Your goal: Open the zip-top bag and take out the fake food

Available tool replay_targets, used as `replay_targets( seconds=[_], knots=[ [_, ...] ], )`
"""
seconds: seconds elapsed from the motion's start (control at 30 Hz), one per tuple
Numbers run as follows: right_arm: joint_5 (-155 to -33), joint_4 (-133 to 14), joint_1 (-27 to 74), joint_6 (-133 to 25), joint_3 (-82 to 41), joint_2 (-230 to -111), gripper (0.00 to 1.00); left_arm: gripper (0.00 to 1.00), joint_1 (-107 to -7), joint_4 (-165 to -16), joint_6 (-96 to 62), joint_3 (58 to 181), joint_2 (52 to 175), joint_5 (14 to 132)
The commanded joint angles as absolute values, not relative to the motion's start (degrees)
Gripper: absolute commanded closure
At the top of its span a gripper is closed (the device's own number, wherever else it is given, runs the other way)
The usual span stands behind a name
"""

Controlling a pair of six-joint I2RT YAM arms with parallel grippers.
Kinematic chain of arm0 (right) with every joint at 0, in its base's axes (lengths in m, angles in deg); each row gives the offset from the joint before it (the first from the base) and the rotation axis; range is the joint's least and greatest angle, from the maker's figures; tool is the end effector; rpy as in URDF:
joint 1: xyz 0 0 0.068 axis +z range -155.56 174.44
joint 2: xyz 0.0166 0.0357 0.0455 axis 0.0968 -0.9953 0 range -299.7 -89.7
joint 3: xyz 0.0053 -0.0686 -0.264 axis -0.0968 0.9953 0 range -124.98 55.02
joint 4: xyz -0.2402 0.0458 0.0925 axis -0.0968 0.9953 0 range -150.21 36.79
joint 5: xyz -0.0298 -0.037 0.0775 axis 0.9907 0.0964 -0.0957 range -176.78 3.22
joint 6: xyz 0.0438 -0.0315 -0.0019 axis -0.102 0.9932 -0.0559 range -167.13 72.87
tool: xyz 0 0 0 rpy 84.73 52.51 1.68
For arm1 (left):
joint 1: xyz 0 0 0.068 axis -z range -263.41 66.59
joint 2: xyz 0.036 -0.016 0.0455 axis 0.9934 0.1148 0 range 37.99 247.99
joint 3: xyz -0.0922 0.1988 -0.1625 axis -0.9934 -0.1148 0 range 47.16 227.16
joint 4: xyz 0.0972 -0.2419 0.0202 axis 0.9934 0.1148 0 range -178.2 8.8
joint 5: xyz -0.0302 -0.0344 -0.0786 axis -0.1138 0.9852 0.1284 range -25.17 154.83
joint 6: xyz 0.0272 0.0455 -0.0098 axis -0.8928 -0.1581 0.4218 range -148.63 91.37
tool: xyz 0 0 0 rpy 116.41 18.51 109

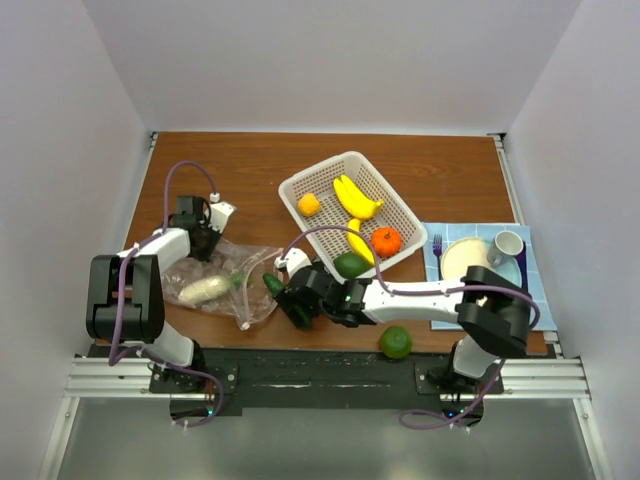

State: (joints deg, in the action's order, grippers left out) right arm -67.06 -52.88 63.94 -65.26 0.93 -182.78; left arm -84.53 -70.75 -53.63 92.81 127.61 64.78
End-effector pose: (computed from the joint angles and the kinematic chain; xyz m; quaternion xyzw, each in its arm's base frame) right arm 0.1291 0.3110 0.1919 -0.3389 0.8518 0.1391 0.3745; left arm 0.2887 0.0057 0.1543 0.2003 0.9481 0.0562 0.2403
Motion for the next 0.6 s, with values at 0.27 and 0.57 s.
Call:
replay_targets(
  seconds=[0.27, 0.57],
  knots=[
    [-69.0, -53.8, 65.5, -67.1, -3.4, -189.8, 0.20, 1.00, -85.3, -64.1, -52.4, 89.5, 129.2, 65.2],
    [-63.0, -47.6, 65.7, -63.7, -8.0, -185.6, 1.00, 1.00, -85.3, -66.0, -52.7, 88.2, 128.7, 64.9]
  ],
)
